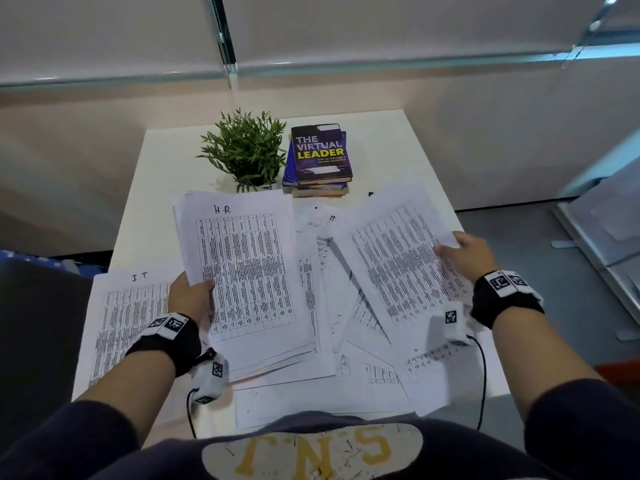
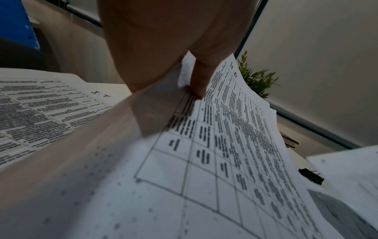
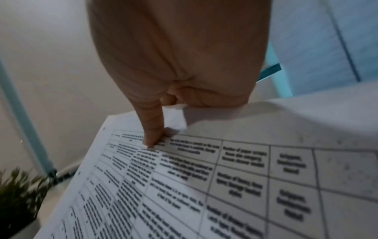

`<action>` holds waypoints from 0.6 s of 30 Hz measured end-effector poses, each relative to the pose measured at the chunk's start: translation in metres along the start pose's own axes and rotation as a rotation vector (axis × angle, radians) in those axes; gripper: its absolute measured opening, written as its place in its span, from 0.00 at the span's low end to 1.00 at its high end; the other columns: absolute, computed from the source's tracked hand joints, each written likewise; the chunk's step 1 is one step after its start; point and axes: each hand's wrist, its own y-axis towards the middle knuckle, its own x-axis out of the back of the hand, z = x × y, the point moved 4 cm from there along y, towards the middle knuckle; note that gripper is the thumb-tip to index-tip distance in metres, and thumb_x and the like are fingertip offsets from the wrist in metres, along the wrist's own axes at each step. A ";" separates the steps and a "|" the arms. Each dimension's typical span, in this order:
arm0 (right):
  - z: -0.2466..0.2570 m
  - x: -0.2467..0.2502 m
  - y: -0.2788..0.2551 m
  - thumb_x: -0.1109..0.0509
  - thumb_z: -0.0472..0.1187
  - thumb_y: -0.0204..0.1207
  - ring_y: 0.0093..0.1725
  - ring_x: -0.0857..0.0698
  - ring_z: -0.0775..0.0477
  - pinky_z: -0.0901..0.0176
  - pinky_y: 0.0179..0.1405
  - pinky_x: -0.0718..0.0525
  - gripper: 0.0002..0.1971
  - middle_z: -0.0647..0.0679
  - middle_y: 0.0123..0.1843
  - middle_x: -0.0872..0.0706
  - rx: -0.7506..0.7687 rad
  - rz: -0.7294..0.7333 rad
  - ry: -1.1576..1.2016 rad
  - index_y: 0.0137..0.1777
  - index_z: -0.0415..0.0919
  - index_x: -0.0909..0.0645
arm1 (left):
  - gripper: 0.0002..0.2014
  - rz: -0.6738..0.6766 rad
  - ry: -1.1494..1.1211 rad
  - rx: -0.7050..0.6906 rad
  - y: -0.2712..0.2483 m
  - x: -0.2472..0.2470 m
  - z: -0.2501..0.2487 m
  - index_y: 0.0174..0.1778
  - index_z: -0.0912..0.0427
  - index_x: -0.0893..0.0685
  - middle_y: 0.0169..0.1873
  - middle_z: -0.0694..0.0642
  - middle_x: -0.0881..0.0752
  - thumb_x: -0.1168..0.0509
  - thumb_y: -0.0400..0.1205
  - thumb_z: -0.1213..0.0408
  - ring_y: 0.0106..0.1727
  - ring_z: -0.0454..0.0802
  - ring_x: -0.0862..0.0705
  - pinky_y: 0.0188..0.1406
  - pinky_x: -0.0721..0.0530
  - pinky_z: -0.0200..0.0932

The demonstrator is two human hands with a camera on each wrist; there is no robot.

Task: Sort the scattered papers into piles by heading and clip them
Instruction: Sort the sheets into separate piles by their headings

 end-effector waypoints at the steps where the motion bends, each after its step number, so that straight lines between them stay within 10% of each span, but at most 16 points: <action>1: 0.002 0.001 -0.001 0.26 0.38 0.77 0.48 0.15 0.40 0.58 0.42 0.17 0.12 0.39 0.52 0.12 -0.002 -0.012 0.055 0.56 0.31 0.14 | 0.12 -0.001 -0.005 0.002 0.001 0.001 0.000 0.63 0.65 0.20 0.35 0.62 0.20 0.35 0.84 0.67 0.31 0.55 0.23 0.29 0.21 0.45; 4: -0.006 -0.004 0.004 0.24 0.43 0.75 0.55 0.12 0.36 0.43 0.59 0.16 0.17 0.39 0.51 0.10 -0.062 -0.032 0.242 0.53 0.28 0.15 | 0.11 -0.003 -0.019 0.016 0.003 0.003 0.001 0.60 0.65 0.20 0.32 0.62 0.23 0.35 0.83 0.67 0.29 0.55 0.25 0.27 0.23 0.45; 7: -0.012 -0.016 0.005 0.25 0.46 0.75 0.54 0.15 0.43 0.51 0.60 0.18 0.18 0.46 0.53 0.10 -0.162 -0.035 0.478 0.56 0.31 0.16 | 0.10 0.000 -0.043 0.037 0.004 0.005 0.004 0.58 0.66 0.20 0.29 0.62 0.25 0.34 0.82 0.67 0.27 0.54 0.26 0.27 0.24 0.46; 11: -0.020 -0.040 0.008 0.27 0.50 0.77 0.73 0.24 0.45 0.48 0.76 0.29 0.34 0.48 0.75 0.24 -0.271 -0.022 0.572 0.78 0.35 0.31 | 0.11 -0.006 -0.037 0.045 0.006 0.009 0.007 0.59 0.64 0.19 0.34 0.64 0.21 0.34 0.82 0.66 0.31 0.56 0.23 0.31 0.21 0.50; 18: -0.030 -0.083 -0.004 0.31 0.50 0.81 0.82 0.36 0.36 0.40 0.78 0.35 0.37 0.41 0.85 0.37 -0.430 0.036 0.530 0.85 0.40 0.44 | 0.09 -0.019 -0.046 0.047 0.005 0.017 0.006 0.58 0.63 0.20 0.32 0.63 0.24 0.35 0.83 0.68 0.29 0.54 0.26 0.27 0.24 0.46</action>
